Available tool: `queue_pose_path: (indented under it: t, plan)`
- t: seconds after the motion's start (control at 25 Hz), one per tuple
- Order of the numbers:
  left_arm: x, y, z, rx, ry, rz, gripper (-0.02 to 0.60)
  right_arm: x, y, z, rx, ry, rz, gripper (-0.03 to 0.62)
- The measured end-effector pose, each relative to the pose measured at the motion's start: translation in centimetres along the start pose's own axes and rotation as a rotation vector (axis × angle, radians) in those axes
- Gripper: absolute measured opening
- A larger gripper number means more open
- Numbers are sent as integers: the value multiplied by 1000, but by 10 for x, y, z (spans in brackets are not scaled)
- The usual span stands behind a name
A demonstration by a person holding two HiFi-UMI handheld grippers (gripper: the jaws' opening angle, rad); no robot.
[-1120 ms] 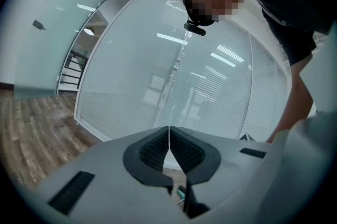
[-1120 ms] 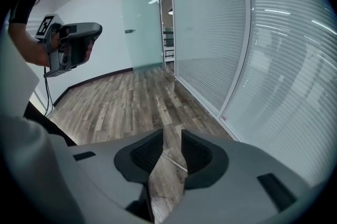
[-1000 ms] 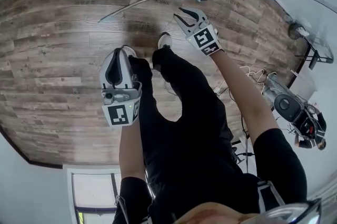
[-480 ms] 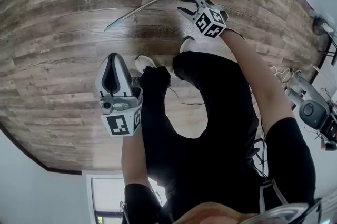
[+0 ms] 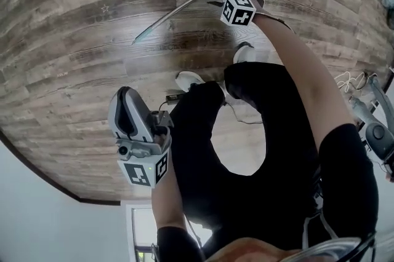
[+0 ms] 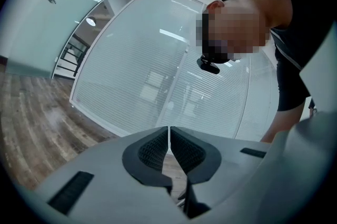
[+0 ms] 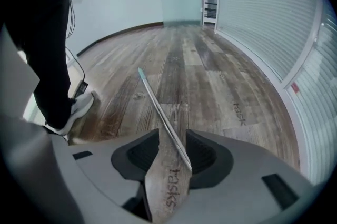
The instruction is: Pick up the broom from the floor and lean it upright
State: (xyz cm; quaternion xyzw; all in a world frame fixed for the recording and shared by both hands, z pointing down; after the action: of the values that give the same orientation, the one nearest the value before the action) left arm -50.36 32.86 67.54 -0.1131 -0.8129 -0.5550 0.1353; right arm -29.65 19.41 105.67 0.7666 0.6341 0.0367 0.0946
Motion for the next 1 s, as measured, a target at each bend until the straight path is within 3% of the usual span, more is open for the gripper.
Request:
queue_pose_path:
  t: [0.36,0.56,0.64,0.76,0.8,1.0]
  plan:
    - [7,-15,-6,-70,41,-1,20,-4,8,-57,79,7,163,146]
    - [9,-11,-2,-53,16,23,20,0,12,-85,78,3,162,146]
    - [12,-9,0,-49,21,49,20,-5,13,-93,79,14,189,147]
    - [29,-6,11,-70,3,147,20,-8,14,-94,75,-17,207,149]
    - [33,-6,13,-75,-6,168,20,-6,14,-94,81,-23,221,118]
    - [16,0,-4,-58,48,182,20,-17,7,-74,71,-11,192,106]
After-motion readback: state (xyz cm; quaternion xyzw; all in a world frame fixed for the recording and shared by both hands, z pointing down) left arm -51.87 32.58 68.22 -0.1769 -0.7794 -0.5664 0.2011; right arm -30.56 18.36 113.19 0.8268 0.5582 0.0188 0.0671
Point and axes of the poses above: the fingertips, and each gripper's own axes: z backward along the fingers, x to its left, y out of its underside, the point moved 3 cm from there along z, backward along the fingers, and after that the axes turned 14 degrees about x, right-handed, at the moved point
